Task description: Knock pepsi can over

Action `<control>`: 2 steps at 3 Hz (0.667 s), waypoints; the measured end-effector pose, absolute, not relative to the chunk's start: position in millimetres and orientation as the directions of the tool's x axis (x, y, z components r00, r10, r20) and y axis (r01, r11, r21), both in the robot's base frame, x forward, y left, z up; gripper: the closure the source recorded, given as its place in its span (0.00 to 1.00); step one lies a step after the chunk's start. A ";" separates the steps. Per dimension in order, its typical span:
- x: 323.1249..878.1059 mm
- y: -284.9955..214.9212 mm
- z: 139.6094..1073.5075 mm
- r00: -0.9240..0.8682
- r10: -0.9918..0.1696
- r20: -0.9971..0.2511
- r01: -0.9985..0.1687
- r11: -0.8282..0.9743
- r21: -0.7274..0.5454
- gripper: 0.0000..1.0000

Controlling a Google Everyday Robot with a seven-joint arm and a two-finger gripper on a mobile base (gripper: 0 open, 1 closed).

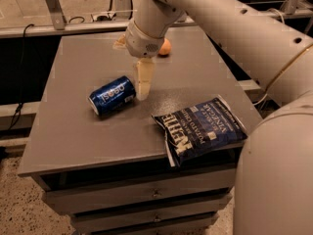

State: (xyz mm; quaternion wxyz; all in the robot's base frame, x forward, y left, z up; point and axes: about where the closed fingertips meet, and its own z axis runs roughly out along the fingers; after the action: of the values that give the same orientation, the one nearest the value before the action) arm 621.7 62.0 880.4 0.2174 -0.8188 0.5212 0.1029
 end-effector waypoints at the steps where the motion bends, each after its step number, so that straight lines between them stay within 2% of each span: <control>1: 632.5 34.8 891.5 0.393 -0.817 -0.421 -0.917 -0.314 -0.246 0.00; 2: 653.4 -21.7 915.1 0.300 -0.817 -0.492 -0.948 -0.198 -0.250 0.00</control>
Offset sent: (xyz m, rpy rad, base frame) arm 0.0631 -0.1679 0.0785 0.2179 0.0469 -0.2922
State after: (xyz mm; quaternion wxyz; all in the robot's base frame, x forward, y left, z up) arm 653.4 -21.7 915.1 0.2590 -0.7636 0.5778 0.1262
